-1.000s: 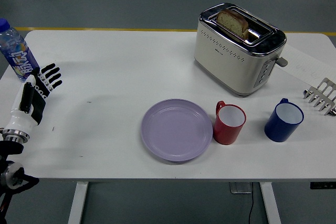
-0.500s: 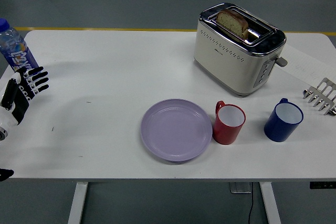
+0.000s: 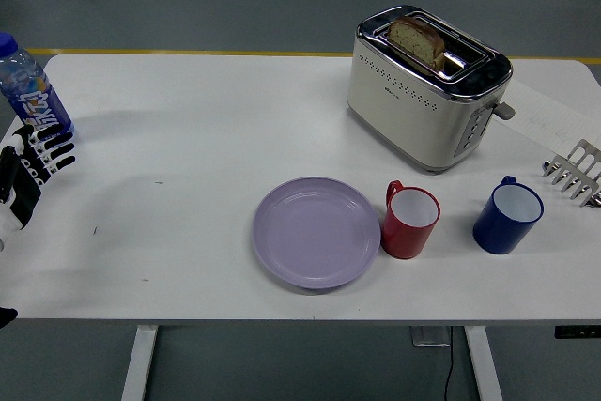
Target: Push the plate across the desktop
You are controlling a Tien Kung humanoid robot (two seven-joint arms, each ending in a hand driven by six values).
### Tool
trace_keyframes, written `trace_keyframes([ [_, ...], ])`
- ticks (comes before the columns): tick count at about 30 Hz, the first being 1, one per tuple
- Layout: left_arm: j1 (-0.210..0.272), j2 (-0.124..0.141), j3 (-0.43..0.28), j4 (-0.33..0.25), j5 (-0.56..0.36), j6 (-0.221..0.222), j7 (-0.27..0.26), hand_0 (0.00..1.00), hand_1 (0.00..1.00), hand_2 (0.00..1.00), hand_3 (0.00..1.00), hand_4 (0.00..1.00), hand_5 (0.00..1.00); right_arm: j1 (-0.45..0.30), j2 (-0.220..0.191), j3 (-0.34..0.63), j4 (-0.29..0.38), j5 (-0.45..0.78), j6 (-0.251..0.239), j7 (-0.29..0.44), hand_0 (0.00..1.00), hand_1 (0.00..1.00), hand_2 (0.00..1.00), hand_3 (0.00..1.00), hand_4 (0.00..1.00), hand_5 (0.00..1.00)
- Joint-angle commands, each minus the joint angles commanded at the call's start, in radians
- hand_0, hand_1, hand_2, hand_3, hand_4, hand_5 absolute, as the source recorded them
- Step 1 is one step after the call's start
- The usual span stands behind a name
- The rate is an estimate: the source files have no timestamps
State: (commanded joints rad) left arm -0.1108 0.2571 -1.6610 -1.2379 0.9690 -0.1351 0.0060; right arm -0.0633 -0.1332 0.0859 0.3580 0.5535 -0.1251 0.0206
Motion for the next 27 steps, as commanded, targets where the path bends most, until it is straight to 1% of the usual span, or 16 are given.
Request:
trace_keyframes([
  [18, 0.001, -0.001, -0.009, 0.001, 0.003, 0.005, -0.004, 0.774, 0.785, 0.762, 0.718, 0.544, 0.998, 0.008, -0.005, 0.03, 0.002, -0.027, -0.001, 0.0, 0.634, 0.631, 0.773, 0.774, 0.513, 0.521],
  [27, 0.009, -0.004, -0.037, -0.011, 0.011, 0.011, -0.009, 0.774, 0.783, 0.762, 0.717, 0.544, 0.998, 0.02, -0.005, 0.024, -0.002, -0.026, -0.001, -0.004, 0.634, 0.632, 0.773, 0.774, 0.512, 0.52],
])
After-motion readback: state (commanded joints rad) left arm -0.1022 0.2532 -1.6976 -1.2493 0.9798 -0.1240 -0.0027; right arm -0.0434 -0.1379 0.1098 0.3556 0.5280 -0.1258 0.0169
